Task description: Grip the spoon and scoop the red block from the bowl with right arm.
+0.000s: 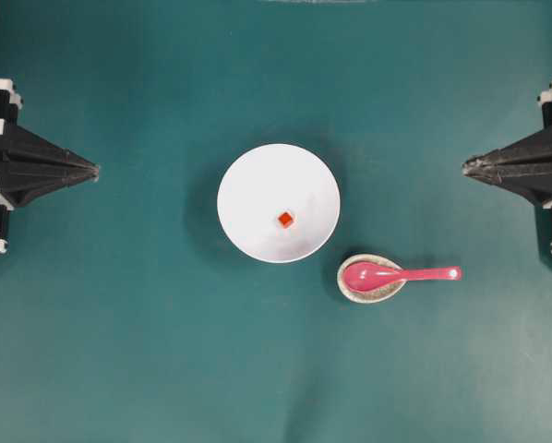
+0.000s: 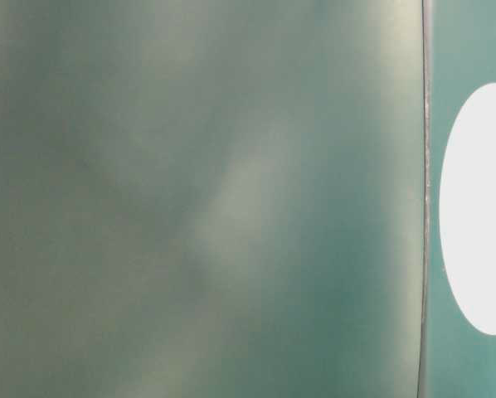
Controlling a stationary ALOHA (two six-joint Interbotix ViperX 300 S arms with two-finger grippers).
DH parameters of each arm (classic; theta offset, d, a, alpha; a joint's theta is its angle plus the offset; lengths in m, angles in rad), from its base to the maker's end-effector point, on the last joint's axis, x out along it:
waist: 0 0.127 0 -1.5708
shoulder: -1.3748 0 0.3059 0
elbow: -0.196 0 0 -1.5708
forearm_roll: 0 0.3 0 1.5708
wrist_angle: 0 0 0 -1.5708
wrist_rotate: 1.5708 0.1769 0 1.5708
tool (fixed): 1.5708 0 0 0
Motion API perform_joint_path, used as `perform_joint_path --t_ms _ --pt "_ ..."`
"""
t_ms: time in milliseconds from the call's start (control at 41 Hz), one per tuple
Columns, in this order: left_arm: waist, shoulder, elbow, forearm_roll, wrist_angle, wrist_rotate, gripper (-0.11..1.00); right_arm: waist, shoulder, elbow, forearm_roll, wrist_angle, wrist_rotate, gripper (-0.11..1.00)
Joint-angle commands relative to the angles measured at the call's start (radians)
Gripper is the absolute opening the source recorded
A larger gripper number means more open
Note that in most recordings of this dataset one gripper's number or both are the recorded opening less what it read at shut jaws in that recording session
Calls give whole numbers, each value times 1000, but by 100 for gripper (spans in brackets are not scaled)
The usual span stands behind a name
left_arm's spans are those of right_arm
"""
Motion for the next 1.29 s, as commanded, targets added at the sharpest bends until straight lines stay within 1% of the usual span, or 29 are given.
perform_joint_path --t_ms 0,24,49,98,146,488,781,1025,1074,1123,1269 --pt "-5 8 -29 0 95 -31 0 3 6 -18 9 -3 6 -1" --pt "-5 -5 -31 3 127 -31 0 3 8 -20 20 15 14 -1" --pt "-6 -9 -32 5 127 -31 2 3 8 -20 20 20 14 0" --pt "-6 -20 -34 3 129 -28 0 3 8 -20 20 32 15 0" --pt "-6 -29 -34 3 133 -28 0 3 8 -20 18 35 15 0" --pt "-5 -37 -38 5 201 -32 0 5 8 -23 17 32 11 0" --pt "-5 -38 -44 3 255 -31 0 5 8 -48 17 41 15 0" --pt "17 -37 -49 3 279 -31 0 6 9 -63 17 43 17 1" --pt "20 -37 -51 5 281 -31 0 8 9 -64 17 48 17 3" --pt "21 -37 -52 5 285 -31 0 11 11 -63 17 52 15 9" --pt "21 -35 -52 5 311 -31 0 20 14 -63 17 80 17 33"
